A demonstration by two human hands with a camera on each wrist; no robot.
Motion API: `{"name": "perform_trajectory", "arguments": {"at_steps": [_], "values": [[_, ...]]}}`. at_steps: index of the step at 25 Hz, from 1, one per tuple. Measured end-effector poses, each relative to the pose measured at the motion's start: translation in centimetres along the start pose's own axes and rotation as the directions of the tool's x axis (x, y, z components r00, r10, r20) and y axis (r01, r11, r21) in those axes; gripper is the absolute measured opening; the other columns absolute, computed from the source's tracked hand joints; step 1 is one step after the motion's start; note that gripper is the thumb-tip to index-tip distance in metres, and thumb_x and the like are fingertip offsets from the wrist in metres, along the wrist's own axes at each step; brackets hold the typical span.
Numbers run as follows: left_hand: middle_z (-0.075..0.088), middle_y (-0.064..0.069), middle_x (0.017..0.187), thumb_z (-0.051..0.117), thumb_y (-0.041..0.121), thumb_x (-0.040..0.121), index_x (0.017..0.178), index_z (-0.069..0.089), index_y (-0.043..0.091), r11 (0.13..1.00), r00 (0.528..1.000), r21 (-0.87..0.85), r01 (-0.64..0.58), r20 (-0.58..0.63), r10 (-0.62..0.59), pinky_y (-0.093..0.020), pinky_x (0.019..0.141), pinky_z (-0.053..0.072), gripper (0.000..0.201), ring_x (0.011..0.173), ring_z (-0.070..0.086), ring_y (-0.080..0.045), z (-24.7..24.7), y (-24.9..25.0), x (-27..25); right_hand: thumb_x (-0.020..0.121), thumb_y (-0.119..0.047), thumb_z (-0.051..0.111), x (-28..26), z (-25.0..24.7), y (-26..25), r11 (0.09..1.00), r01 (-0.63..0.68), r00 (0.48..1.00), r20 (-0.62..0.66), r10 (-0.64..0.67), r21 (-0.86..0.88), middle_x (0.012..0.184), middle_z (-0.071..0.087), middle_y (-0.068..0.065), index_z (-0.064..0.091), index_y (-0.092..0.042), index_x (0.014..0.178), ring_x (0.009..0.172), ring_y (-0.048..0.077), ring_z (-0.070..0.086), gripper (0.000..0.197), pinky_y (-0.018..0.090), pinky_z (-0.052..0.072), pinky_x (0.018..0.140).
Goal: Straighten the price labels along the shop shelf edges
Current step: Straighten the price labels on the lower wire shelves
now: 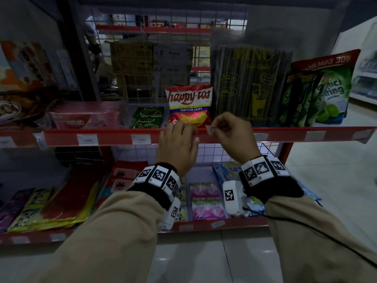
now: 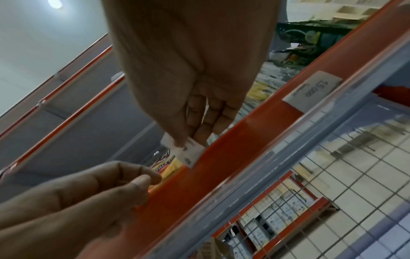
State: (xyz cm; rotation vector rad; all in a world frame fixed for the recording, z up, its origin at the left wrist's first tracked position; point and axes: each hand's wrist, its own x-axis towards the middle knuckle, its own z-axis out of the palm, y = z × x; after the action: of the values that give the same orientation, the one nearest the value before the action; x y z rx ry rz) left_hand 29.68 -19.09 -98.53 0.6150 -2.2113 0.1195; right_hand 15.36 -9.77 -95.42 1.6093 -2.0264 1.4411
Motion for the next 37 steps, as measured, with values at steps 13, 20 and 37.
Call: {"name": "perform_trajectory", "arguments": {"at_steps": [13, 20, 37], "values": [[0.052, -0.008, 0.095, 0.052, 0.024, 0.093, 0.101, 0.057, 0.013, 0.984, 0.998, -0.171, 0.058, -0.005, -0.059, -0.037, 0.077, 0.035, 0.015, 0.089, 0.044, -0.027, 0.3, -0.7, 0.8, 0.089, -0.013, 0.062, -1.7, 2.2, -0.6, 0.959, -0.081, 0.996, -0.021, 0.089, 0.271, 0.089, 0.069, -0.001, 0.064, -0.016, 0.096, 0.082, 0.012, 0.065, 0.007, 0.034, 0.057, 0.073], [0.054, -0.010, 0.094, 0.055, 0.020, 0.090, 0.095, 0.060, 0.008, 0.994, 0.997, -0.078, -0.074, 0.033, 0.077, -0.040, 0.070, 0.045, 0.014, 0.087, 0.047, -0.026, -1.3, -2.3, 1.2, 0.091, -0.012, 0.057, -0.5, 2.0, -0.5, 0.997, 0.073, 0.985, -0.160, -0.068, 0.025, 0.092, 0.067, -0.003, 0.066, -0.015, 0.099, 0.087, 0.010, 0.061, 0.012, 0.024, 0.050, 0.075], [0.051, -0.013, 0.092, 0.058, 0.019, 0.090, 0.096, 0.064, 0.006, 0.995, 0.993, -0.070, -0.072, 0.084, 0.078, -0.040, 0.070, 0.042, 0.017, 0.086, 0.047, -0.030, -1.7, -2.4, 1.2, 0.088, -0.023, 0.063, 0.4, 0.9, -1.0, 0.915, 0.162, 0.967, 0.244, -0.073, -0.370, 0.102, 0.059, 0.007, 0.064, -0.014, 0.105, 0.099, 0.025, 0.046, 0.020, 0.026, 0.030, 0.077]]}}
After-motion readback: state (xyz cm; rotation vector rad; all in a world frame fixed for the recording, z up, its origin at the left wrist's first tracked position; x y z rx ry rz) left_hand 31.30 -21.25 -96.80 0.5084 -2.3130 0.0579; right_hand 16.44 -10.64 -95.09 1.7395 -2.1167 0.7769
